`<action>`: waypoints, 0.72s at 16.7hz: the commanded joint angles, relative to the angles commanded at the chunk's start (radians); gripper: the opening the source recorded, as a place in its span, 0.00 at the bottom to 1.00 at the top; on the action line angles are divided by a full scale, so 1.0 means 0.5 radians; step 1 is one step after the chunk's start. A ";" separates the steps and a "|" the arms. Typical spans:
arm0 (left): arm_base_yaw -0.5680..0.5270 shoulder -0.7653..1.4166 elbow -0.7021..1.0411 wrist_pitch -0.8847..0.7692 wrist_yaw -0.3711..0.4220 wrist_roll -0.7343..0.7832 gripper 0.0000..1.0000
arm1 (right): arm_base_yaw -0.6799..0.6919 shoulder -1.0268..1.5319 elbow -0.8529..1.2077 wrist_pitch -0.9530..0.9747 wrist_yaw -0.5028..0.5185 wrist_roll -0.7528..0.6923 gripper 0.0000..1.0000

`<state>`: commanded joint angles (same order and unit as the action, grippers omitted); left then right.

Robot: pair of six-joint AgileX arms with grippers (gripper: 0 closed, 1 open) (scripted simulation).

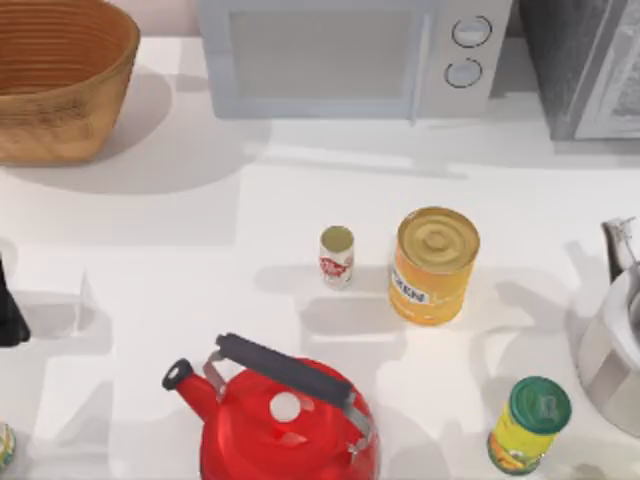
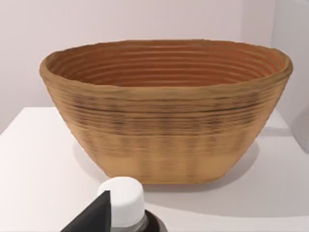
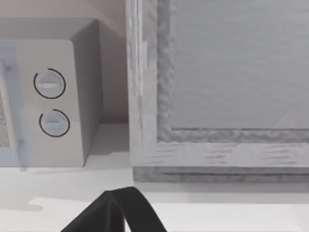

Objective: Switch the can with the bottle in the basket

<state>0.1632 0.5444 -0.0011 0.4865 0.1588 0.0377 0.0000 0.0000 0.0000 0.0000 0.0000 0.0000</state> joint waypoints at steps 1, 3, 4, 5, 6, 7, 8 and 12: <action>0.050 0.185 0.008 0.160 0.054 0.014 1.00 | 0.000 0.000 0.000 0.000 0.000 0.000 1.00; 0.152 0.567 0.024 0.490 0.165 0.042 1.00 | 0.000 0.000 0.000 0.000 0.000 0.000 1.00; 0.203 0.761 0.032 0.655 0.221 0.057 1.00 | 0.000 0.000 0.000 0.000 0.000 0.000 1.00; 0.254 0.953 0.040 0.819 0.276 0.071 1.00 | 0.000 0.000 0.000 0.000 0.000 0.000 1.00; 0.304 1.141 0.046 0.978 0.329 0.085 1.00 | 0.000 0.000 0.000 0.000 0.000 0.000 1.00; 0.352 1.322 0.050 1.132 0.380 0.098 1.00 | 0.000 0.000 0.000 0.000 0.000 0.000 1.00; 0.398 1.496 0.053 1.278 0.428 0.111 1.00 | 0.000 0.000 0.000 0.000 0.000 0.000 1.00; 0.544 2.068 0.045 1.751 0.587 0.151 1.00 | 0.000 0.000 0.000 0.000 0.000 0.000 1.00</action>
<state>0.4355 1.5783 0.0214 1.3621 0.4522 0.1131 0.0000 0.0000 0.0000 0.0000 0.0000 0.0000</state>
